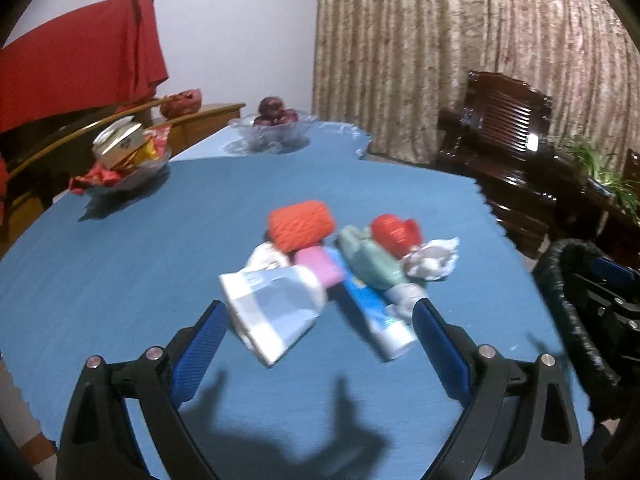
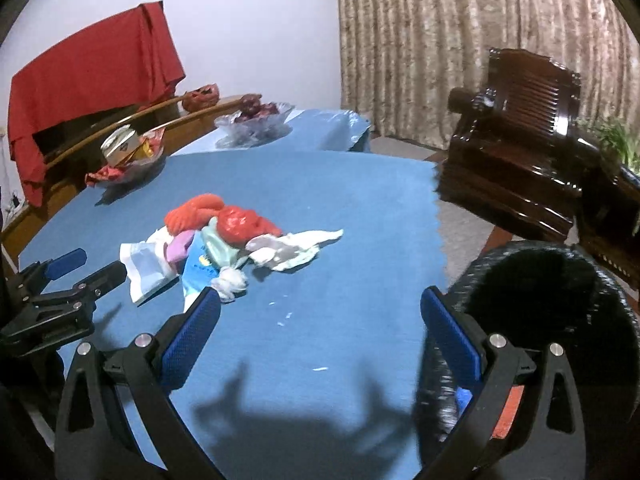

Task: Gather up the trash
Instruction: 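Grasp the white-and-blue packet with the left tool, then grasp the blue hand-cream tube by its white cap with the right tool while the left tool holds the packet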

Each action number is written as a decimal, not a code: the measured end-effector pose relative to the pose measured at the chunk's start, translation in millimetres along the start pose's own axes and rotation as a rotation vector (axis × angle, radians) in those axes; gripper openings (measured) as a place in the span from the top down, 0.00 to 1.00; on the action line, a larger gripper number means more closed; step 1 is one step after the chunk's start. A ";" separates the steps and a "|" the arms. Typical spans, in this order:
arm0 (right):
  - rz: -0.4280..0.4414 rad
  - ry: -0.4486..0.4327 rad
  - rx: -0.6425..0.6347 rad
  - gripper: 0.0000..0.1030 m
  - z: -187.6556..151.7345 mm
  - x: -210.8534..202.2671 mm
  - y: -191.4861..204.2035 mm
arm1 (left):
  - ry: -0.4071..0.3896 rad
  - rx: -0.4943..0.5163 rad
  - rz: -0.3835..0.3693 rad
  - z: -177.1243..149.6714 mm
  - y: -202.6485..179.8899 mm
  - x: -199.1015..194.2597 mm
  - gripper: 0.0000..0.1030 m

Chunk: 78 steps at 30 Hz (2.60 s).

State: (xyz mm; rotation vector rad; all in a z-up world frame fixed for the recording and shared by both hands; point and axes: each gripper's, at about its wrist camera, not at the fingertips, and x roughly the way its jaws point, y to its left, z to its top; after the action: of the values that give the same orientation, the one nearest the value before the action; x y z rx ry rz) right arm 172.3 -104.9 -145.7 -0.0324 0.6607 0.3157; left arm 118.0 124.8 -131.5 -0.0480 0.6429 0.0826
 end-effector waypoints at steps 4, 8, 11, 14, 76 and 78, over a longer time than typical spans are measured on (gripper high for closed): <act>0.009 0.018 -0.019 0.05 -2.5 14.8 10.8 | 0.041 -0.023 0.015 -6.8 11.5 16.3 0.11; 0.011 0.036 -0.035 0.05 -3.7 27.0 16.2 | 0.077 -0.039 0.024 -10.9 14.2 34.2 0.11; 0.010 0.049 -0.043 0.05 -3.8 37.7 17.9 | 0.090 -0.064 0.026 -10.2 16.6 45.8 0.11; 0.011 0.056 -0.041 0.05 -2.6 47.8 18.2 | 0.096 -0.077 0.033 -8.6 18.1 56.6 0.11; 0.215 0.231 -0.046 0.50 -20.3 100.6 109.1 | 0.133 -0.109 0.055 -33.4 81.4 29.1 0.29; 0.208 0.241 -0.047 0.53 -20.6 106.8 111.6 | 0.129 -0.110 0.055 -32.4 83.6 28.7 0.29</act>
State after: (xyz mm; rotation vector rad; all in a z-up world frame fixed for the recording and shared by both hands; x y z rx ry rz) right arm 206.1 28.4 -219.1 -0.0475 0.8985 0.5338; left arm 113.8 207.5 -176.2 -0.1431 0.7681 0.1692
